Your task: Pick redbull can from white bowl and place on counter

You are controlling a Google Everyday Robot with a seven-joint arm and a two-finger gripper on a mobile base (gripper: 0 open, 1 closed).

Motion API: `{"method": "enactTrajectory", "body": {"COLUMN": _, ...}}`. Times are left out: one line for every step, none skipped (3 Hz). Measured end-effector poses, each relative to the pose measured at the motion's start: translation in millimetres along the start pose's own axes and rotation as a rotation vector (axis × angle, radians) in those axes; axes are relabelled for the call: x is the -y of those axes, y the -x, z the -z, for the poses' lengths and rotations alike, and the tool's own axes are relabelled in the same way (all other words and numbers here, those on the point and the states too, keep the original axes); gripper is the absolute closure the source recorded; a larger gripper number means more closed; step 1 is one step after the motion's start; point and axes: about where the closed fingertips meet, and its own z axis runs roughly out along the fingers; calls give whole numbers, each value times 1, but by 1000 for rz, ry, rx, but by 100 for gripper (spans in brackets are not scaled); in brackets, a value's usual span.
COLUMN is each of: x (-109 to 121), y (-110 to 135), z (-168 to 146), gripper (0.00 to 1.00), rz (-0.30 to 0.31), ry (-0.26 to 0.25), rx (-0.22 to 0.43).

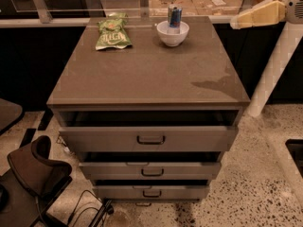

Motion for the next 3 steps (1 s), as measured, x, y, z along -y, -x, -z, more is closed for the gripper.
{"method": "enactTrajectory", "body": {"x": 0, "y": 2, "z": -2, "gripper": 0, "rz": 4, "ry": -2, "rx": 5}}
{"method": "enactTrajectory", "body": {"x": 15, "y": 11, "z": -25, "gripper": 0, "rz": -9, "ry": -11, "rx": 36}}
{"method": "enactTrajectory", "body": {"x": 33, "y": 17, "z": -67, "gripper": 0, "rz": -36, "ry": -56, "rx": 35}}
